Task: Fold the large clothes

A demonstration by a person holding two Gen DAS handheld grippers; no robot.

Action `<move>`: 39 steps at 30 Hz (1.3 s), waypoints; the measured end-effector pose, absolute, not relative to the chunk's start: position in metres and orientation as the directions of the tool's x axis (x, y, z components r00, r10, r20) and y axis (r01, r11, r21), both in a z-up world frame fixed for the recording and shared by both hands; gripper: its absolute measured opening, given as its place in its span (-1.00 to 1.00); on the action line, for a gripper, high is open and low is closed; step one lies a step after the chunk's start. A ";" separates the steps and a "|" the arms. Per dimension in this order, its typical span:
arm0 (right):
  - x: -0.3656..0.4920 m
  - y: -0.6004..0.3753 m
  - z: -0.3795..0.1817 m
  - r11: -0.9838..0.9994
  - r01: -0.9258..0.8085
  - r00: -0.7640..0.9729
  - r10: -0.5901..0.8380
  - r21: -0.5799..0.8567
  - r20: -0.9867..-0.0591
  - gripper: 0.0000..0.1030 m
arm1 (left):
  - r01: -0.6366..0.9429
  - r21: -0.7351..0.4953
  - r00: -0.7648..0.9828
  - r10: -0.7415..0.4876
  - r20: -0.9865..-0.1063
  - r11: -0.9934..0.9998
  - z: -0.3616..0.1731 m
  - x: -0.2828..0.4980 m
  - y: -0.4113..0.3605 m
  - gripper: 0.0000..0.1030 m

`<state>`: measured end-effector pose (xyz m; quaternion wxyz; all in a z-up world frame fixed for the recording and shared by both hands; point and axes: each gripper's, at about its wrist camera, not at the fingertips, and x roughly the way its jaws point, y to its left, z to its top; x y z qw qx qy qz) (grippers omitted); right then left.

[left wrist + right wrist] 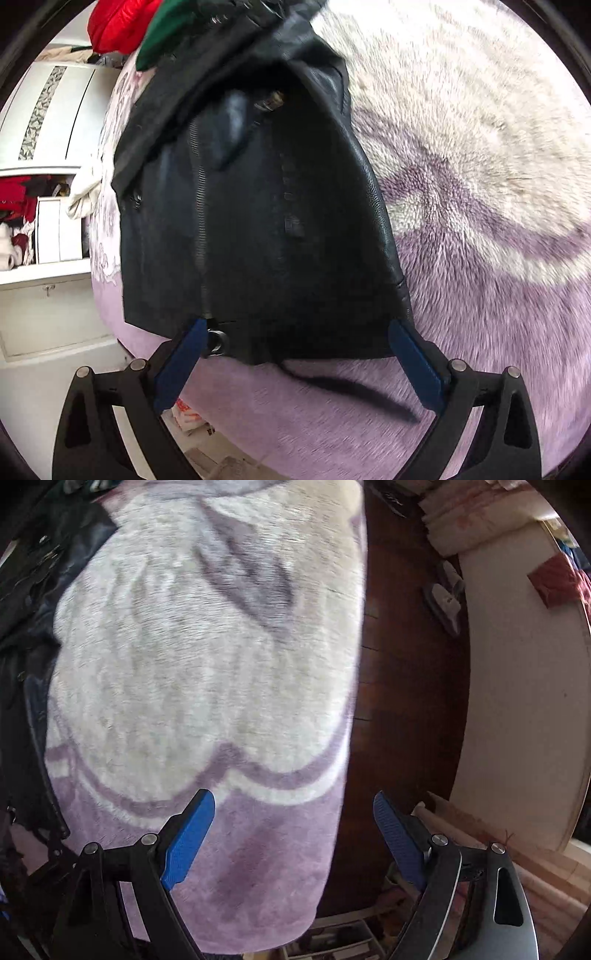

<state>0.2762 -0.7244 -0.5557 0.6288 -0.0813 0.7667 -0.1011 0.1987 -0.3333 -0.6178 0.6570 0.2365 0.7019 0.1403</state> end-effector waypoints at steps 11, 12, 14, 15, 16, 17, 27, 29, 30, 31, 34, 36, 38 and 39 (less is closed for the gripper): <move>0.318 -0.747 -0.577 0.976 0.042 -0.210 -0.199 -0.212 -0.957 0.74 | 0.155 0.468 -0.041 0.479 -0.877 0.870 -0.627 0.189 -0.374 0.95; 0.321 -0.746 -0.578 0.977 0.045 -0.212 -0.193 -0.207 -0.958 0.74 | 0.160 0.460 -0.063 0.474 -0.878 0.874 -0.633 0.188 -0.374 0.95; 0.327 -0.742 -0.581 0.981 0.042 -0.211 -0.176 -0.189 -0.961 0.74 | 0.141 0.456 -0.067 0.468 -0.881 0.879 -0.638 0.190 -0.366 0.96; 0.329 -0.738 -0.580 0.982 0.040 -0.211 -0.171 -0.183 -0.963 0.74 | 0.130 0.452 -0.057 0.461 -0.885 0.883 -0.637 0.192 -0.361 0.96; 0.335 -0.735 -0.582 0.987 0.036 -0.204 -0.146 -0.157 -0.968 0.74 | 0.125 0.457 -0.040 0.465 -0.884 0.880 -0.635 0.195 -0.353 0.94; 0.342 -0.732 -0.584 0.993 0.038 -0.201 -0.104 -0.113 -0.974 0.74 | 0.116 0.463 -0.027 0.469 -0.883 0.879 -0.630 0.199 -0.344 0.45; 0.451 -0.641 -0.645 0.692 0.195 -0.151 0.721 0.695 -0.676 0.74 | -0.036 0.305 0.026 0.306 -0.952 0.952 -0.556 0.213 -0.262 -0.83; 0.469 -0.617 -0.672 0.616 0.260 -0.151 0.787 0.744 -0.599 0.74 | -0.045 0.299 0.042 0.301 -0.953 0.953 -0.544 0.214 -0.249 -0.83; 0.477 -0.604 -0.685 0.587 0.292 -0.164 0.808 0.755 -0.565 0.74 | -0.049 0.295 0.046 0.297 -0.954 0.954 -0.540 0.214 -0.244 -0.83; 0.478 -0.592 -0.696 0.555 0.327 -0.163 0.830 0.764 -0.533 0.74 | -0.050 0.295 0.055 0.298 -0.953 0.954 -0.536 0.214 -0.238 -0.83; 0.480 -0.564 -0.705 0.519 0.379 -0.119 0.848 0.766 -0.516 -0.01 | -0.056 0.281 0.073 0.284 -0.956 0.958 -0.530 0.213 -0.222 -0.83; 0.479 -0.550 -0.687 0.557 0.389 -0.097 0.817 0.734 -0.569 -0.51 | -0.077 0.254 0.087 0.260 -0.962 0.964 -0.525 0.213 -0.210 -0.83; 0.482 -0.532 -0.654 0.589 0.354 -0.082 0.793 0.726 -0.604 -0.56 | -0.102 0.217 0.091 0.227 -0.970 0.971 -0.519 0.212 -0.195 -0.83; 0.484 -0.524 -0.641 0.606 0.334 -0.083 0.782 0.722 -0.617 -0.57 | -0.118 0.193 0.098 0.205 -0.974 0.974 -0.514 0.211 -0.184 -0.83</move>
